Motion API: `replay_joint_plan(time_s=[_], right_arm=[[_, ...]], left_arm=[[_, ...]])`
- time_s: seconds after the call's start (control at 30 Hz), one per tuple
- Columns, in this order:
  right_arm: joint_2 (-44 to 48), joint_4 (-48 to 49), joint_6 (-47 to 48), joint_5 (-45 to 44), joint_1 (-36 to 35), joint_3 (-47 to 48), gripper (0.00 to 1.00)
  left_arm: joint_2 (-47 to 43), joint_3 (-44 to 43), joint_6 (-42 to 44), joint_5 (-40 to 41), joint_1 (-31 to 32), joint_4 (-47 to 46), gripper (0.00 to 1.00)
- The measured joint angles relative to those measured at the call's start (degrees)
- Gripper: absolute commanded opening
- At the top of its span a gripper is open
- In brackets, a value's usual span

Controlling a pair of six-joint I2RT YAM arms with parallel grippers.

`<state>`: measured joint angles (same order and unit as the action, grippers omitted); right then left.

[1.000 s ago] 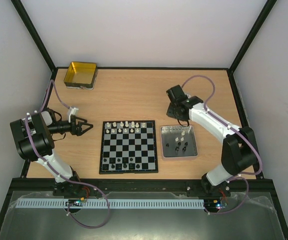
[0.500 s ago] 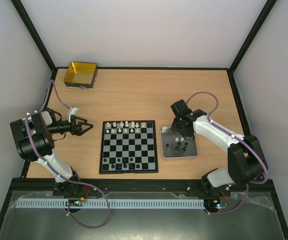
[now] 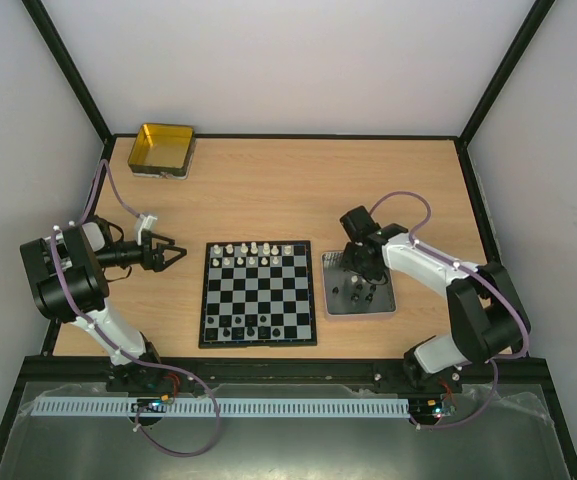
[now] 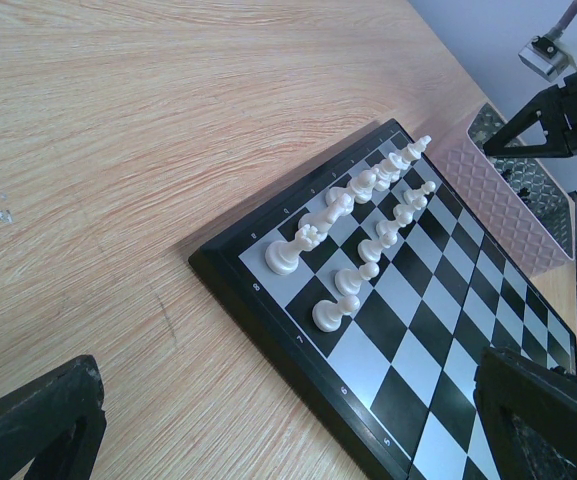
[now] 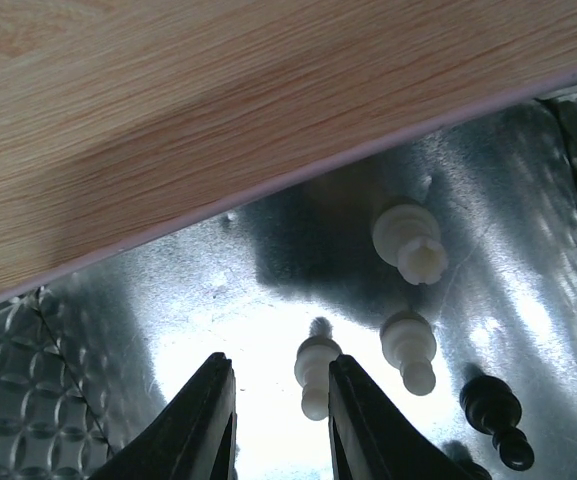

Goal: Set up the chess pieces on the board
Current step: Pick up the chess piece from the storage box.

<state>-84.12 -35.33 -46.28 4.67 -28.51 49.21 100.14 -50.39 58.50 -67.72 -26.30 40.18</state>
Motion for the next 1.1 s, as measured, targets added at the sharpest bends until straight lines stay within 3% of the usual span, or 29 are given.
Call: replay_joint_plan(time_s=[0.27, 0.77, 1.1], right_arm=[[-0.8, 1.2, 0.6, 0.1, 0.0, -1.1, 0.25], [-1.5, 2.7, 0.8, 0.8, 0.0, -2.5, 0.12], [-1.5, 2.9, 1.0, 0.9, 0.0, -2.9, 0.14]], left_arm=[[0.0, 0.0, 0.0, 0.0, 0.0, 0.0, 1.0], [0.0, 0.0, 0.0, 0.0, 0.0, 0.0, 1.0], [0.0, 0.0, 0.0, 0.0, 0.0, 0.0, 1.0]])
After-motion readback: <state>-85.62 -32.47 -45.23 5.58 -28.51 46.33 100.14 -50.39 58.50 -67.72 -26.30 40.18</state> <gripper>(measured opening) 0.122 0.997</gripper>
